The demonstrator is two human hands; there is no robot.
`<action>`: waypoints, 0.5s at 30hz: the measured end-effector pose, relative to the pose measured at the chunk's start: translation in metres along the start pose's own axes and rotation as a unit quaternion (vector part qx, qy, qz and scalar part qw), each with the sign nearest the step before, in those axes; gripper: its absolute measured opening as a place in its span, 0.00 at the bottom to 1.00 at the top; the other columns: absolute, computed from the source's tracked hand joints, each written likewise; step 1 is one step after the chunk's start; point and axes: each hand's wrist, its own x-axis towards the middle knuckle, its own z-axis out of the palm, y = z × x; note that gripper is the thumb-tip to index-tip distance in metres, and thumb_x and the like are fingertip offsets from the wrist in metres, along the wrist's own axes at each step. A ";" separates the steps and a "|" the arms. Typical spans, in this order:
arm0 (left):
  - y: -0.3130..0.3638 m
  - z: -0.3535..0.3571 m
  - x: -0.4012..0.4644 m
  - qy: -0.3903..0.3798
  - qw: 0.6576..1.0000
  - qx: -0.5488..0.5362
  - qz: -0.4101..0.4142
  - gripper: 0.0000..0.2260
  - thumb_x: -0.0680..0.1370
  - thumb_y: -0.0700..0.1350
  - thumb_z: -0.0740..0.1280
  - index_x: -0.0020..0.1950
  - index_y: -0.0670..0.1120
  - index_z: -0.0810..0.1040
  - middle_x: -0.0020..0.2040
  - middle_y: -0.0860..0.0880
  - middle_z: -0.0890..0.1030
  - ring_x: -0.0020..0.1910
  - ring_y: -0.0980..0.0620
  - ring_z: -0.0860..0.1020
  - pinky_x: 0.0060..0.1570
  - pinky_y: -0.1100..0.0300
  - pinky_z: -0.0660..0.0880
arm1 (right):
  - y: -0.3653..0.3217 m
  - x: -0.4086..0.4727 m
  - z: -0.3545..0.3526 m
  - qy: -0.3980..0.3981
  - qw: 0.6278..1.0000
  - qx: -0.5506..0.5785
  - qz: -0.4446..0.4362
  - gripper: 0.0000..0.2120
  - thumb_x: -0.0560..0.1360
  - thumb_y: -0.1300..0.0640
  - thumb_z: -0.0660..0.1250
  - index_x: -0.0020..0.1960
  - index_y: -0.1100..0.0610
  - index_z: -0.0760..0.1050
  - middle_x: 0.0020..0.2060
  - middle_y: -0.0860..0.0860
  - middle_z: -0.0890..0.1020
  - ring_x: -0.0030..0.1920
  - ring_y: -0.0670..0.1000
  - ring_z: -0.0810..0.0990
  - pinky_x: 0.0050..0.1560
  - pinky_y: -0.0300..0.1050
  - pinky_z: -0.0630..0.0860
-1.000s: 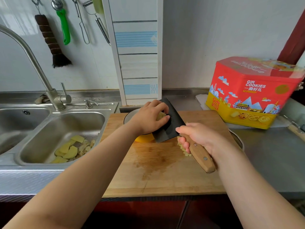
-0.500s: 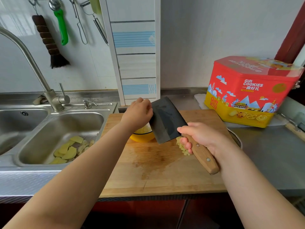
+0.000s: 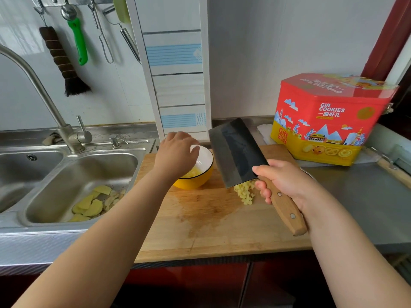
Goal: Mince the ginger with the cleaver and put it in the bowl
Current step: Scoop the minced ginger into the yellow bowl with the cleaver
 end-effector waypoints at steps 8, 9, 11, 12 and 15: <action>0.087 0.000 -0.016 0.123 0.945 -0.290 0.084 0.14 0.80 0.42 0.59 0.64 0.51 0.73 0.61 0.54 0.75 0.57 0.57 0.73 0.56 0.63 0.71 | 0.051 -0.007 -0.048 0.135 0.988 0.055 0.044 0.08 0.79 0.56 0.65 0.56 0.58 0.73 0.28 0.53 0.78 0.27 0.50 0.76 0.32 0.46 0.76; 0.100 0.008 -0.018 0.093 0.945 -0.297 0.098 0.14 0.80 0.44 0.59 0.66 0.51 0.72 0.62 0.54 0.75 0.59 0.58 0.72 0.57 0.65 0.69 | 0.058 -0.008 -0.054 0.142 0.986 0.062 0.055 0.08 0.79 0.56 0.65 0.55 0.59 0.74 0.27 0.53 0.78 0.26 0.50 0.75 0.32 0.46 0.76; 0.119 0.032 -0.018 0.005 0.946 -0.311 0.085 0.15 0.82 0.51 0.56 0.69 0.52 0.69 0.66 0.54 0.72 0.64 0.57 0.70 0.60 0.64 0.66 | 0.071 -0.010 -0.063 0.150 0.983 0.075 0.073 0.08 0.79 0.58 0.65 0.55 0.61 0.73 0.27 0.53 0.78 0.25 0.50 0.75 0.30 0.46 0.76; 0.124 0.047 -0.015 -0.041 0.945 -0.318 0.059 0.17 0.83 0.54 0.54 0.70 0.52 0.68 0.68 0.53 0.71 0.66 0.55 0.69 0.62 0.62 0.66 | 0.077 -0.011 -0.066 0.152 0.982 0.075 0.081 0.08 0.79 0.58 0.65 0.55 0.61 0.73 0.28 0.53 0.78 0.25 0.50 0.75 0.30 0.46 0.76; 0.119 0.088 -0.002 -0.116 0.957 -0.264 -0.043 0.23 0.82 0.60 0.48 0.72 0.50 0.64 0.73 0.49 0.66 0.71 0.48 0.65 0.68 0.50 0.64 | 0.090 -0.010 -0.072 0.156 0.980 0.072 0.097 0.06 0.80 0.58 0.64 0.52 0.61 0.74 0.28 0.54 0.79 0.25 0.50 0.75 0.31 0.46 0.76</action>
